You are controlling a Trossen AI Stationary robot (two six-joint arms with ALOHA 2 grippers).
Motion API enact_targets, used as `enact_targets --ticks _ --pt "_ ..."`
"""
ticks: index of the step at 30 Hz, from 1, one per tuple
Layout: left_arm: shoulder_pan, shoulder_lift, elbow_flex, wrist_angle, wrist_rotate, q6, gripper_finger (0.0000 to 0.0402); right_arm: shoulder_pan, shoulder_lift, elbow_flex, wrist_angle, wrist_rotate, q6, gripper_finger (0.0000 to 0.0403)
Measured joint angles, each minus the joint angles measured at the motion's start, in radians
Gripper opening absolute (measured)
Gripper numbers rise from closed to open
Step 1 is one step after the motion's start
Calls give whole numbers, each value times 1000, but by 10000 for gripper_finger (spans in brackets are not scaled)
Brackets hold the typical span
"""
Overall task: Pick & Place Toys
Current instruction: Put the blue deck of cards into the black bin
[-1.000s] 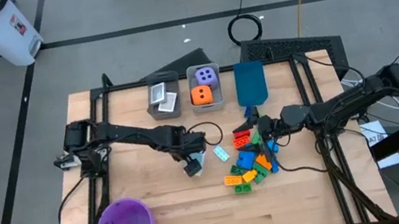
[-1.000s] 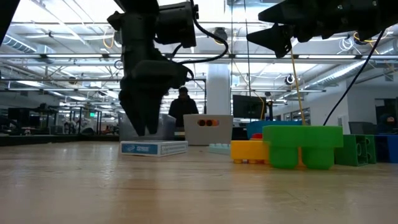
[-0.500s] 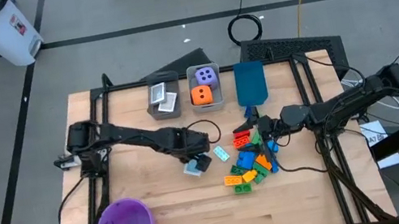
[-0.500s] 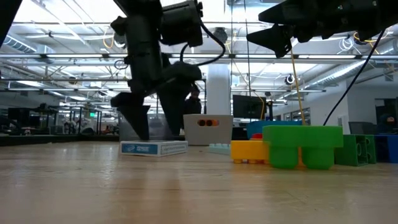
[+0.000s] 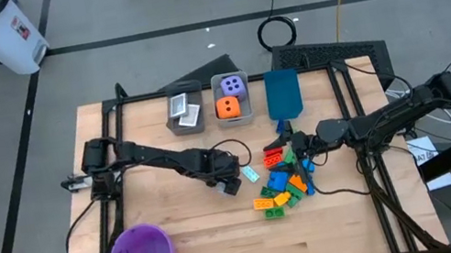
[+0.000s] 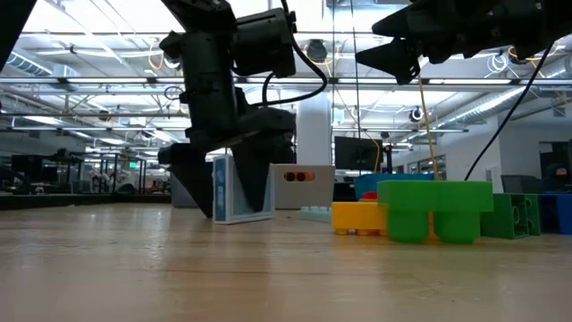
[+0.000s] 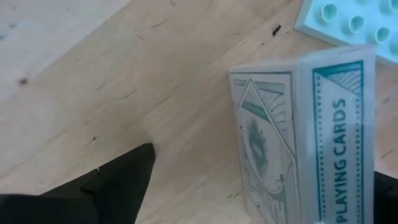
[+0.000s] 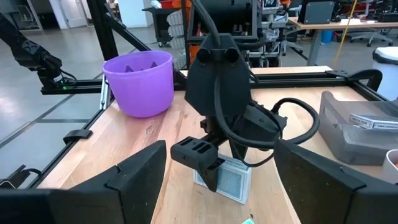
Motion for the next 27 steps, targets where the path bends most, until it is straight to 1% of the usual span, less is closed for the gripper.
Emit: enact_targets --ticks 4,9,13,15,17,19,23,27 --pt "-6 1 -1 19 -13 38 378 0 0 0 0 0 0 288" --pt "-25 2 -4 69 -23 156 380 0 0 0 -4 0 0 288" --pt "-28 3 -4 95 -28 159 379 0 0 0 -8 0 0 288" --pt "-24 3 -4 95 -21 158 368 0 0 0 -8 0 0 288" --pt "-20 3 -4 94 -13 157 347 0 0 0 -8 0 0 288" --pt "-15 3 -4 94 -2 149 316 0 0 0 -8 0 0 288" --pt "-8 3 -4 100 11 129 244 0 0 0 -8 0 0 288" --pt "7 1 -4 102 34 142 170 0 0 0 -8 0 0 288"
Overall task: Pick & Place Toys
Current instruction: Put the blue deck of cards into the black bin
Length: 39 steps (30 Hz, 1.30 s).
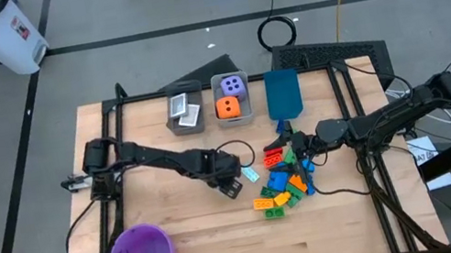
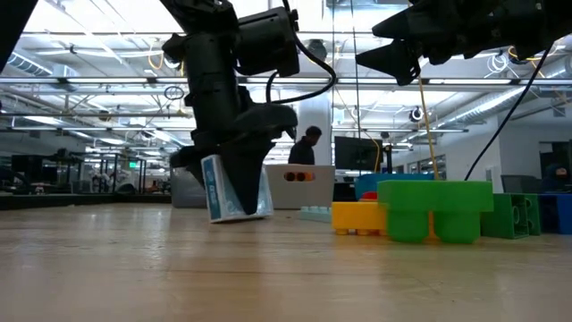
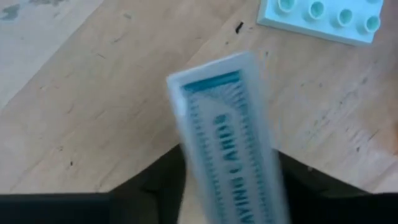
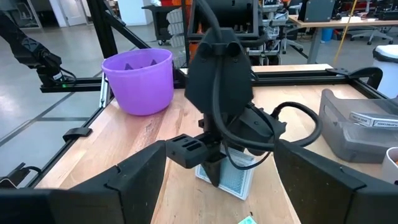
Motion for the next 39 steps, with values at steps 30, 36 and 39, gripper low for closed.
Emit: enact_targets --ticks 30,36,39 --pt "642 -382 -2 -157 -26 359 74 0 0 -18 31 1 -7 288" --pt "732 -244 -4 -67 75 375 76 0 0 -19 29 2 -18 288" --pt "750 -175 -4 -39 72 352 77 0 0 -19 31 3 -19 288"
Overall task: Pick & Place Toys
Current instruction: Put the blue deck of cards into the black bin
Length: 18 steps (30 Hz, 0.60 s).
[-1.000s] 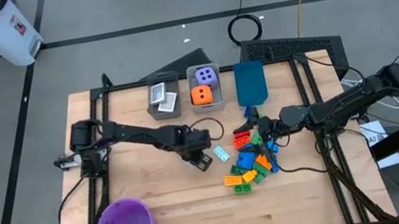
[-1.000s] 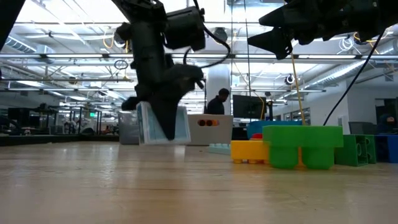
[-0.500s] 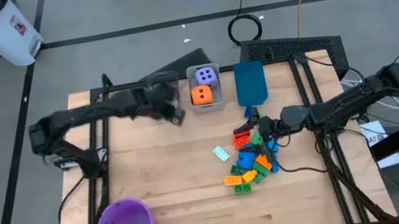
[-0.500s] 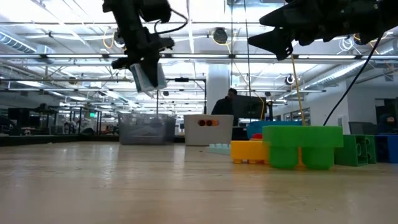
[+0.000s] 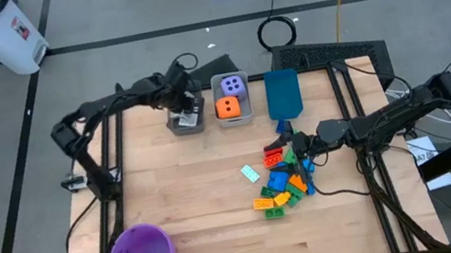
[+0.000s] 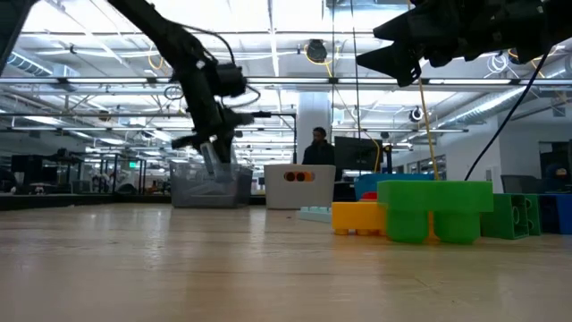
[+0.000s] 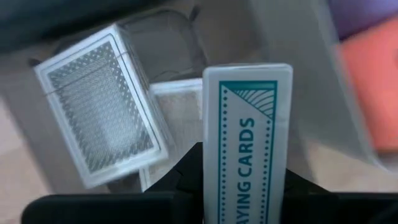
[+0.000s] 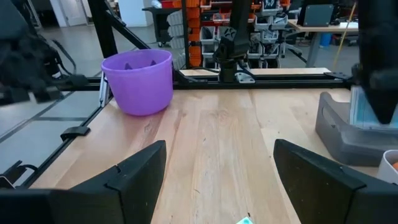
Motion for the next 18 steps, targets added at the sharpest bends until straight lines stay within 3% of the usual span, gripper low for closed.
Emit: enact_targets --ticks 9,18 --pt "25 44 0 85 37 72 102 0 0 0 0 0 0 288" --pt "28 40 0 92 -32 74 242 0 0 0 -1 0 -3 288"
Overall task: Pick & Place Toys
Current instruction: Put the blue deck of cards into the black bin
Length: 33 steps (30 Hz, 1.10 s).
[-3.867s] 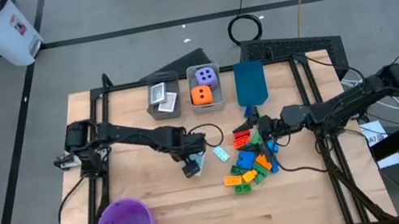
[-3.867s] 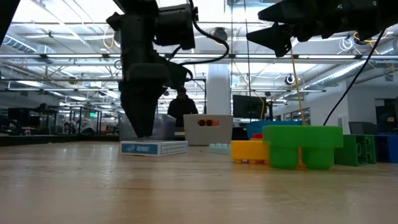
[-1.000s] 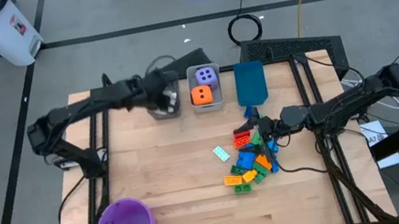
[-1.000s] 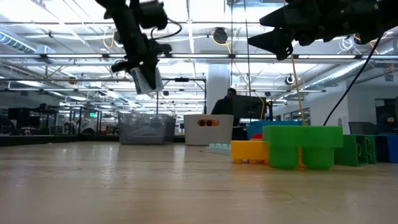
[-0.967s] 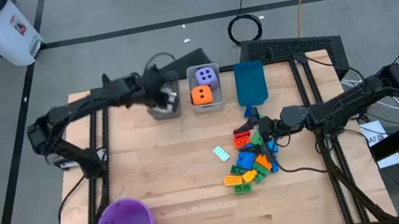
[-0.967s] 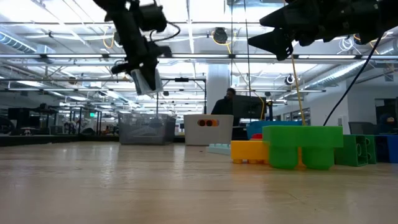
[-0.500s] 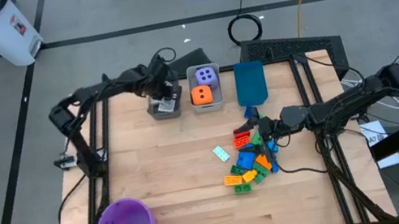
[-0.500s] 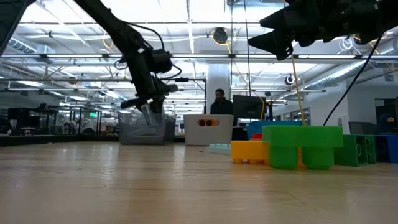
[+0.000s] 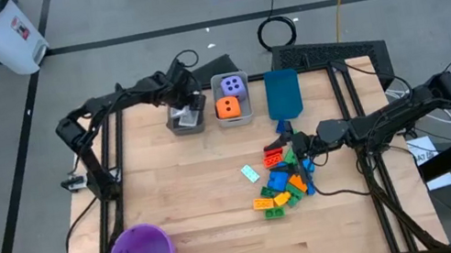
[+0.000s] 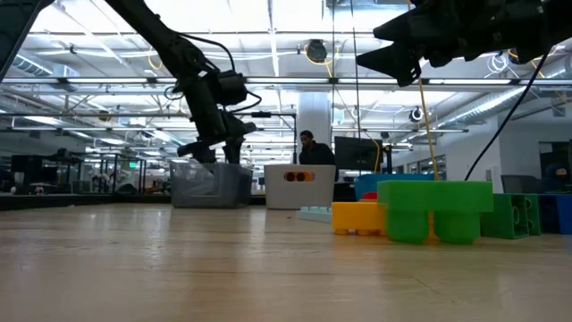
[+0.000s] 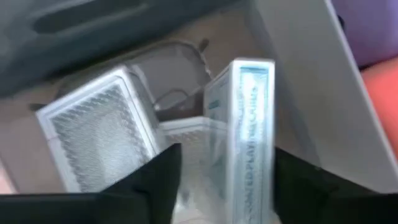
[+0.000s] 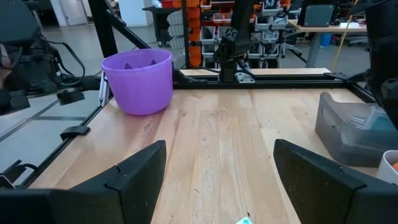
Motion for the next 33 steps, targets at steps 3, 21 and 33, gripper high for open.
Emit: enact_targets --ticks 3,21,33 --pt "13 0 5 -7 -2 6 288 0 0 0 0 0 1 288" --pt "-36 -120 87 -189 -123 3 334 0 0 0 0 -2 3 288" --pt "-166 -66 71 -88 -190 -25 334 0 0 0 0 -1 2 288"
